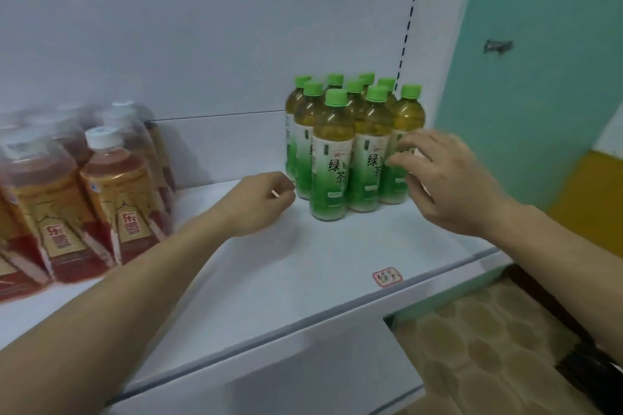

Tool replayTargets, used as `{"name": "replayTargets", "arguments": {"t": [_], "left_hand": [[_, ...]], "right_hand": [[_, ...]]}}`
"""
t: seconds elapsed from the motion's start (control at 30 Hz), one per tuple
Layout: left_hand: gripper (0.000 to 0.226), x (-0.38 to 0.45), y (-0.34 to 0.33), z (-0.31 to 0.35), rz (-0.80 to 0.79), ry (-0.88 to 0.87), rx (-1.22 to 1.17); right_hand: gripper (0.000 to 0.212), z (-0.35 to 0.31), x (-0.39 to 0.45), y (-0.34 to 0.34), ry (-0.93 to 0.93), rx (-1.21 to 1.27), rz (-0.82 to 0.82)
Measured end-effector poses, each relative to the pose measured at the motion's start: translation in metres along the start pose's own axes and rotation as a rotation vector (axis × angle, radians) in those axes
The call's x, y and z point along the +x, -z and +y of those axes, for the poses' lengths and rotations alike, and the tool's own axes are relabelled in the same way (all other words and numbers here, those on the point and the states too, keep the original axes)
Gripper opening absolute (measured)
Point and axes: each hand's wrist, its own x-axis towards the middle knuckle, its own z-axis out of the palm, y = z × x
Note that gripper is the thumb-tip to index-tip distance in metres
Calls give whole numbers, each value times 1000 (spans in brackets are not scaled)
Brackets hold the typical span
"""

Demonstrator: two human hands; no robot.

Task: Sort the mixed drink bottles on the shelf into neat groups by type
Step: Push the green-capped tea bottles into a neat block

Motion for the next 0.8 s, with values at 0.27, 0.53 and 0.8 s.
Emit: {"name": "replayTargets", "arguments": {"t": [0.27,0.53,0.8], "left_hand": [[48,77,-43,19,292,673,-789],[55,93,-74,49,492,476,-1285],[64,97,-80,56,512,354,-1312]], "right_hand": [[19,102,9,-94,-690,855,311],[38,95,62,-166,-992,2088,-225],[48,86,61,-175,-810,2185,-176]]}}
